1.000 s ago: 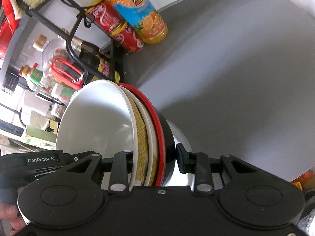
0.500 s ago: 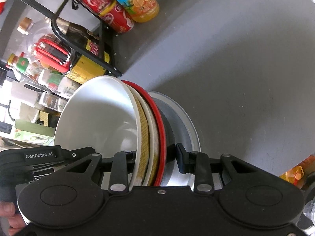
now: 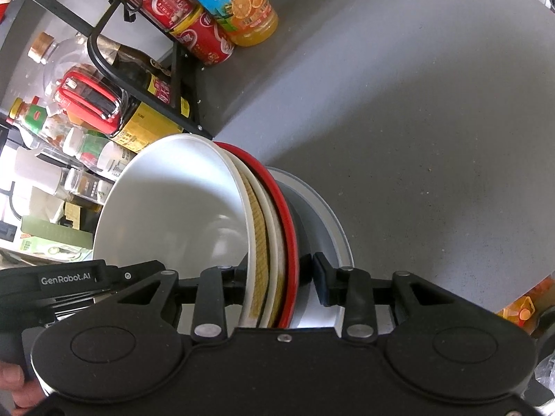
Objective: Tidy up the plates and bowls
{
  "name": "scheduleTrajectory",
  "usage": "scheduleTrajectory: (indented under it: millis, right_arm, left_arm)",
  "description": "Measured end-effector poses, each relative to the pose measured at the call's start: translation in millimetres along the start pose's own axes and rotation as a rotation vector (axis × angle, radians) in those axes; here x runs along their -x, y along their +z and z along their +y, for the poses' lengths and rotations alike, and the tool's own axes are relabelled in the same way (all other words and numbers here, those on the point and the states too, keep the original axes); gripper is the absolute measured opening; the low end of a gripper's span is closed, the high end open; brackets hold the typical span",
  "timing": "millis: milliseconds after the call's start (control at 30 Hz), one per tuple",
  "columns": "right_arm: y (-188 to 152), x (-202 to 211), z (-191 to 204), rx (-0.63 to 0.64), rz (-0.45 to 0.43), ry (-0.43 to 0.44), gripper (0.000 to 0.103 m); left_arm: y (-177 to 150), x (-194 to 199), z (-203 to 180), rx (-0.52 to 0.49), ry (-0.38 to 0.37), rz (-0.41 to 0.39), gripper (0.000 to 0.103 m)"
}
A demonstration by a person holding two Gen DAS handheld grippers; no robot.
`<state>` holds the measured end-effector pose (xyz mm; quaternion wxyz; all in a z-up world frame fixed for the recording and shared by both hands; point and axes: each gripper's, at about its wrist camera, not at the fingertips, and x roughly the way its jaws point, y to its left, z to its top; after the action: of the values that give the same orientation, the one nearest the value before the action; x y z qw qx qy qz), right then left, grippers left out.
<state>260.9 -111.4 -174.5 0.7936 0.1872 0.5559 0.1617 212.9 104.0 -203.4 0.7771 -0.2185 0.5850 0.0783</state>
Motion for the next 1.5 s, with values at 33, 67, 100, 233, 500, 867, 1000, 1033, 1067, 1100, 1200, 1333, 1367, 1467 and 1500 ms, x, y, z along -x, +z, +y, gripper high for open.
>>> scheduleTrajectory:
  millis: [33,67,100,233,500,867,1000,1033,1067,1100,1200,1333,1367,1467,1500]
  right_arm:
    - [-0.4,4.1,0.7,0.006,-0.016,0.002,0.037]
    - [-0.7,8.7,1.8,0.013,-0.033,0.009,0.038]
    - [-1.0,13.4,2.8,0.019,-0.051,0.019,0.043]
    - [-1.8,28.4,8.8,0.036,-0.109,0.001,0.059]
    - [-7.5,48.7,4.6,0.038,-0.167,-0.058,0.062]
    - [-27.3,82.1,-3.3,0.051,-0.247,-0.083,0.083]
    - [-36.5,97.6,-12.7,0.047,-0.285,-0.071,0.1]
    - [-38.6,102.0,-15.7,0.051,-0.291,-0.071,0.102]
    - [-41.4,107.1,-19.4,0.055,-0.293,-0.074,0.103]
    - [-44.1,111.8,-23.3,0.06,-0.291,-0.084,0.103]
    - [-54.7,128.8,-36.8,0.076,-0.296,-0.109,0.103]
    - [-70.2,154.9,-55.7,0.06,-0.327,-0.113,0.103]
    - [-74.8,162.0,-59.8,0.06,-0.336,-0.113,0.103]
    - [-87.0,177.3,-68.5,0.062,-0.351,-0.116,0.103]
    - [-90.3,181.6,-71.5,0.056,-0.354,-0.113,0.103]
  left_arm:
    - [0.2,1.2,-0.1,0.002,-0.001,-0.002,0.023]
    - [0.5,4.0,-0.4,0.001,-0.002,-0.01,0.024]
    - [0.8,7.2,-1.6,-0.005,0.001,-0.021,0.025]
    - [2.5,19.9,-8.8,-0.049,0.019,-0.051,0.034]
    - [-1.6,40.5,-23.9,-0.145,0.042,-0.109,0.063]
    - [-21.6,65.5,-39.4,-0.182,0.029,-0.152,0.078]
    - [-30.8,73.2,-46.6,-0.191,0.049,-0.163,0.08]
    - [-33.6,75.5,-47.7,-0.191,0.05,-0.166,0.08]
    - [-37.3,78.3,-49.4,-0.19,0.053,-0.17,0.081]
    - [-41.1,80.8,-51.3,-0.191,0.059,-0.174,0.081]
    - [-53.1,90.1,-56.5,-0.188,0.06,-0.196,0.081]
    - [-73.3,102.9,-64.9,-0.174,0.054,-0.215,0.082]
    - [-78.1,106.0,-66.2,-0.172,0.052,-0.218,0.082]
    - [-96.0,116.8,-73.4,-0.171,0.048,-0.237,0.084]
    - [-101.9,120.3,-76.7,-0.177,0.054,-0.245,0.085]
